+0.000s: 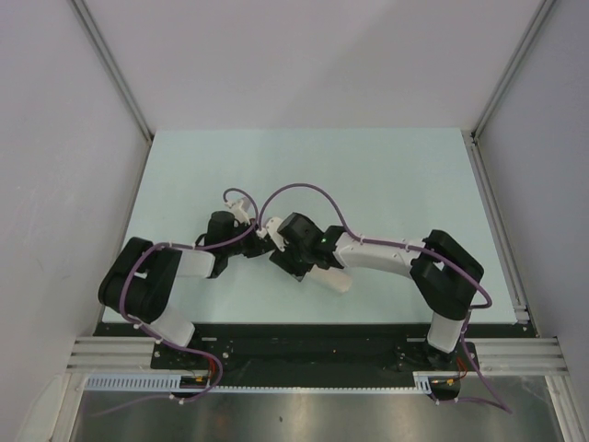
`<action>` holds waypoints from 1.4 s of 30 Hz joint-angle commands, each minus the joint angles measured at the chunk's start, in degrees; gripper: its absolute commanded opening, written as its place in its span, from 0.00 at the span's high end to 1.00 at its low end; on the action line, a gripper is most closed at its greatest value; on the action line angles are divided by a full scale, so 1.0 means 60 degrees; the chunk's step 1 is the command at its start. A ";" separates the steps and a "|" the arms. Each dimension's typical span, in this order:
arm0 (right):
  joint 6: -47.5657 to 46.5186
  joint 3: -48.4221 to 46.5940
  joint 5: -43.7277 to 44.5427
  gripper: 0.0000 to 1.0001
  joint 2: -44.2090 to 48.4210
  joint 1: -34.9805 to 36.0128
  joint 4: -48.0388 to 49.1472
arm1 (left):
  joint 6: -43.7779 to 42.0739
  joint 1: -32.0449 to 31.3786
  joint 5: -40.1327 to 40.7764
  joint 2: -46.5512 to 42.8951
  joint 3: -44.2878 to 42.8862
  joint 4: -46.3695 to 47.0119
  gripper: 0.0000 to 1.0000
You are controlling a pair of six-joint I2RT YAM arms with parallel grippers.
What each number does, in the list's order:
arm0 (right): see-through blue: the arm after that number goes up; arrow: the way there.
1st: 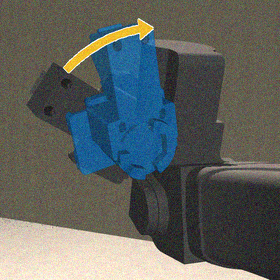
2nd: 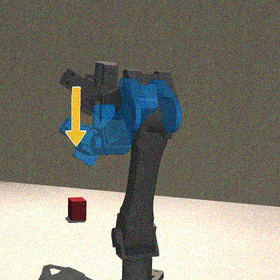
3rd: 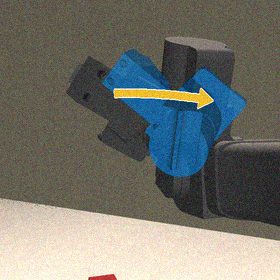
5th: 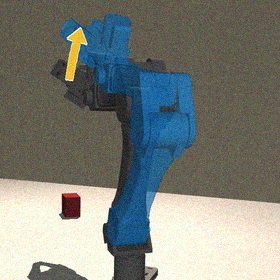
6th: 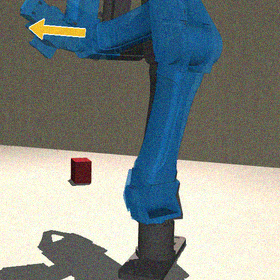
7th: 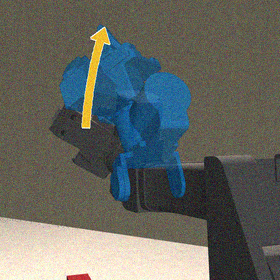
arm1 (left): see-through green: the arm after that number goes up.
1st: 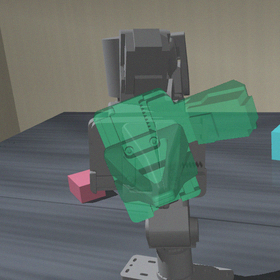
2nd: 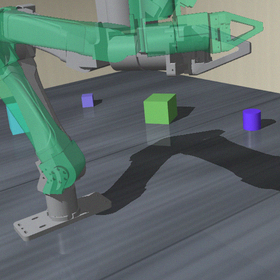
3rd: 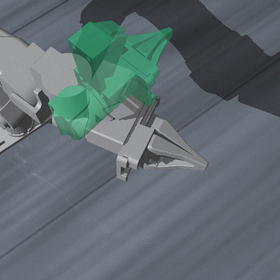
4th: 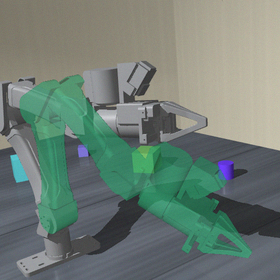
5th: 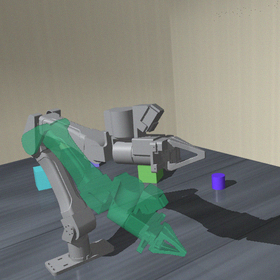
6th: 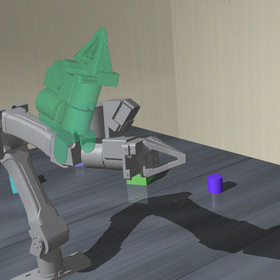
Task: Fold the napkin, place the utensils inside, and roll it up
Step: Roll the napkin with the utensil
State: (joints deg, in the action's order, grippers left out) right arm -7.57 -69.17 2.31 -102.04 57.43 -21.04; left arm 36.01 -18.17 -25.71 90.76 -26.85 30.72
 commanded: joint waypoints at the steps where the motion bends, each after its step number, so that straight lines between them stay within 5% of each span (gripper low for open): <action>1: -0.0188 0.0087 0.0479 0.37 -0.0264 0.0053 0.0488 | 0.0004 0.0070 0.0155 0.0064 -0.0329 -0.0037 0.96; 7: -0.0217 0.0190 0.0934 0.37 -0.0717 -0.0021 0.0591 | 0.0033 0.0070 0.0009 0.0049 -0.0417 0.0051 0.88; 14: -0.0129 0.0322 0.1052 0.37 -0.0996 -0.0401 0.0694 | 0.0121 0.0157 0.0242 -0.0288 -0.0520 -0.0081 0.60; 20: -0.0100 0.0293 0.0276 0.37 -0.1187 -0.0899 0.0650 | 0.0005 0.0304 0.0477 -0.0844 -0.0374 -0.0359 0.47; 26: 0.0017 0.0015 -0.1743 0.42 -0.1523 -0.1528 0.0328 | -0.0200 0.0304 0.0536 -0.1488 0.0167 -0.0023 0.39; 33: 0.0572 -0.0220 -0.5212 0.60 -0.1597 -0.2290 -0.0038 | -0.0479 0.0304 0.0419 -0.2031 0.0578 0.0124 0.36; 42: 0.0984 -0.0527 -0.8103 0.62 -0.2036 -0.3009 -0.0083 | -0.0552 0.0304 -0.0065 -0.1841 0.0813 0.0651 0.32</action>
State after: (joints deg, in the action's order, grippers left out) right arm -4.01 -70.41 -33.76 -111.77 39.88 -18.85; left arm 34.02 -16.69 -24.03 79.61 -22.55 30.68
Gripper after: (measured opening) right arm 0.387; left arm 0.677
